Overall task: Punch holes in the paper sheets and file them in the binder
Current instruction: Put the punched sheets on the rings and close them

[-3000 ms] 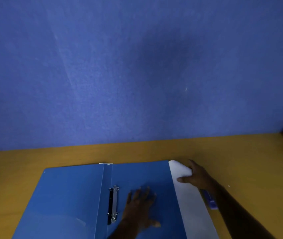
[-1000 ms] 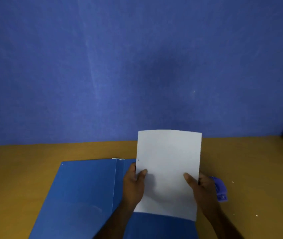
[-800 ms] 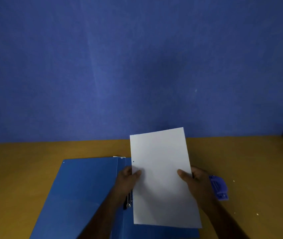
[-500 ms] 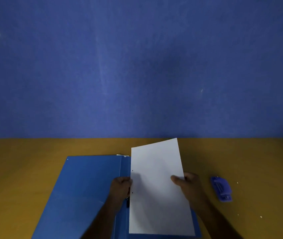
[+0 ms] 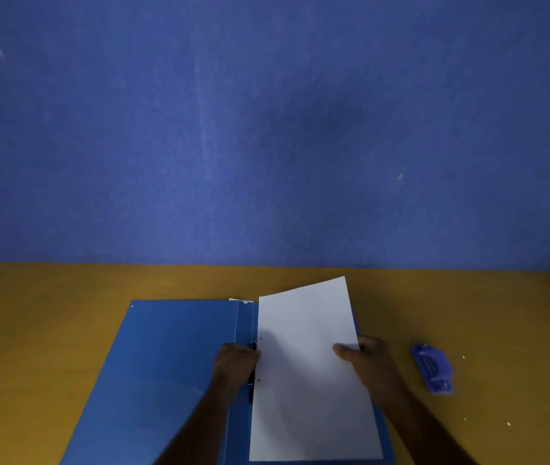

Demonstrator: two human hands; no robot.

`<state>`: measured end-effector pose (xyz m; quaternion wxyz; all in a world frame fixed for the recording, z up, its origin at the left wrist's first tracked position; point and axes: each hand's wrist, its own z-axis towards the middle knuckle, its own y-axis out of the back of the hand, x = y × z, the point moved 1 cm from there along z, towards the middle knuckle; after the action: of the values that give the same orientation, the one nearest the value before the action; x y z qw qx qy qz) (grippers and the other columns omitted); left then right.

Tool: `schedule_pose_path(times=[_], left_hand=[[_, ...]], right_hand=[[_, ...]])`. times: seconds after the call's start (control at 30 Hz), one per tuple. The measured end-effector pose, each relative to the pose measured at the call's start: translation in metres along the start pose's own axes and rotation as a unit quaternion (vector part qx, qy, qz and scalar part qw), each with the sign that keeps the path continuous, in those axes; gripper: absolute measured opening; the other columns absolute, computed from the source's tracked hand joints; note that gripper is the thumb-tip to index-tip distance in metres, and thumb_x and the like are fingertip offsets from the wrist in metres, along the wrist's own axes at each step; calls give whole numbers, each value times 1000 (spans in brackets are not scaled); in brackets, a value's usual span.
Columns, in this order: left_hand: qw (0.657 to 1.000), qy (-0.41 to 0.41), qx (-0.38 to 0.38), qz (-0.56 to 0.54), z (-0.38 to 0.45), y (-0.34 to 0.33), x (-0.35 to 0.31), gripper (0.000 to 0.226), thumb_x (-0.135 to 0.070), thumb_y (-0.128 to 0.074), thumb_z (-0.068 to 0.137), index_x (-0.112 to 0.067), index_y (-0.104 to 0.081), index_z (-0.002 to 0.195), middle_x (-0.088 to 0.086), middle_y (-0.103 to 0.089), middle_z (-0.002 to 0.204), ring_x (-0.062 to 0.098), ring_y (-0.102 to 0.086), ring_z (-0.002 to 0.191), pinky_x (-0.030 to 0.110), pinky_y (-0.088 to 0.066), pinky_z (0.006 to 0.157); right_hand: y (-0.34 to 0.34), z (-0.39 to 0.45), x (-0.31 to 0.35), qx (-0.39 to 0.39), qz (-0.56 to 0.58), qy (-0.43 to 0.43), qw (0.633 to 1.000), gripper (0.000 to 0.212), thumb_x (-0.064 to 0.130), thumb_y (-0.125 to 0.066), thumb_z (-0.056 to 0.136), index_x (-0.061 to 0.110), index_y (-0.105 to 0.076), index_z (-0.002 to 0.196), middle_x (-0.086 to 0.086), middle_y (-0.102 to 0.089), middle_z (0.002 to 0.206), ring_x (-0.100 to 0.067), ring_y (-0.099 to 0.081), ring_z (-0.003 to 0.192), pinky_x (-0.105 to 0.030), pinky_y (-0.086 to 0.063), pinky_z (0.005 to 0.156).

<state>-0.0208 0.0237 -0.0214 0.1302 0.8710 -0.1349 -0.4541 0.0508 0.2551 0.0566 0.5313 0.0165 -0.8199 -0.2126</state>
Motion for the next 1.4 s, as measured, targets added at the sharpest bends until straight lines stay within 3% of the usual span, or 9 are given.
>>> schedule_pose_path(times=[0.3, 0.4, 0.47, 0.6, 0.73, 0.9, 1.13, 1.27, 1.4], left_hand=[[999, 38, 24, 25, 5, 3, -5, 30, -19, -71, 77, -10, -56, 53, 0, -58, 54, 9, -53, 48, 14, -38, 43], [998, 35, 34, 31, 5, 4, -6, 26, -21, -72, 76, -10, -57, 57, 3, -60, 62, 13, -57, 58, 21, -44, 55], [998, 30, 48, 41, 5, 5, -5, 20, -23, -72, 76, -13, -60, 63, 3, -64, 72, 16, -61, 69, 23, -48, 63], [998, 21, 48, 42, 5, 5, -4, 13, -26, -74, 74, -19, -62, 74, 0, -66, 81, 16, -63, 75, 26, -53, 68], [997, 11, 53, 45, 5, 2, -4, 19, -24, -72, 78, -22, -61, 63, -7, -62, 66, 10, -59, 63, 22, -50, 62], [998, 7, 47, 51, 4, 1, -1, 23, -22, -73, 74, 0, -71, 79, 3, -64, 68, 14, -61, 65, 24, -48, 60], [995, -15, 65, 79, 4, 1, 4, 22, -20, -81, 72, -3, -76, 86, 12, -76, 85, 18, -72, 79, 28, -57, 71], [993, -31, 66, 89, 2, 0, 5, 18, -21, -82, 73, -8, -76, 85, 7, -75, 83, 13, -70, 74, 24, -57, 68], [991, -61, 41, 113, -4, -1, 8, 14, -29, -83, 70, -18, -76, 75, -3, -73, 74, 7, -67, 69, 21, -51, 59]], right_hand=[[1, 9, -4, -15, 6, 2, 1000, 22, 16, -73, 82, -4, -70, 75, -31, -67, 80, -43, -67, 71, -35, -48, 61], [3, 9, -2, -14, 5, 4, 1000, 22, 14, -71, 83, -6, -69, 75, -30, -67, 80, -29, -64, 64, -32, -46, 60], [4, 10, -3, -14, 4, 9, 1000, 24, 14, -70, 83, -8, -68, 77, -32, -65, 81, -33, -64, 66, -34, -47, 62], [5, 12, -6, -17, 18, 5, 1000, 18, 14, -71, 83, -3, -71, 77, -26, -69, 79, -43, -68, 79, -36, -52, 64], [5, 12, -5, -8, 16, 8, 1000, 16, 14, -70, 84, -1, -72, 78, -22, -71, 78, -40, -69, 79, -38, -53, 66], [5, 16, -9, -12, 18, -3, 1000, 17, 17, -72, 82, 0, -72, 79, -23, -71, 82, -41, -70, 81, -51, -57, 76], [11, 17, -12, -16, 12, -4, 1000, 14, 12, -71, 83, -1, -73, 79, -21, -73, 79, -39, -70, 79, -45, -56, 72], [12, 22, -20, -27, -19, -3, 999, 17, 13, -72, 82, -3, -72, 78, -23, -71, 78, -40, -69, 78, -39, -53, 66], [11, 32, -30, -39, -66, -20, 997, 17, 17, -74, 81, 0, -71, 78, -19, -72, 78, -33, -69, 75, -45, -57, 74]])
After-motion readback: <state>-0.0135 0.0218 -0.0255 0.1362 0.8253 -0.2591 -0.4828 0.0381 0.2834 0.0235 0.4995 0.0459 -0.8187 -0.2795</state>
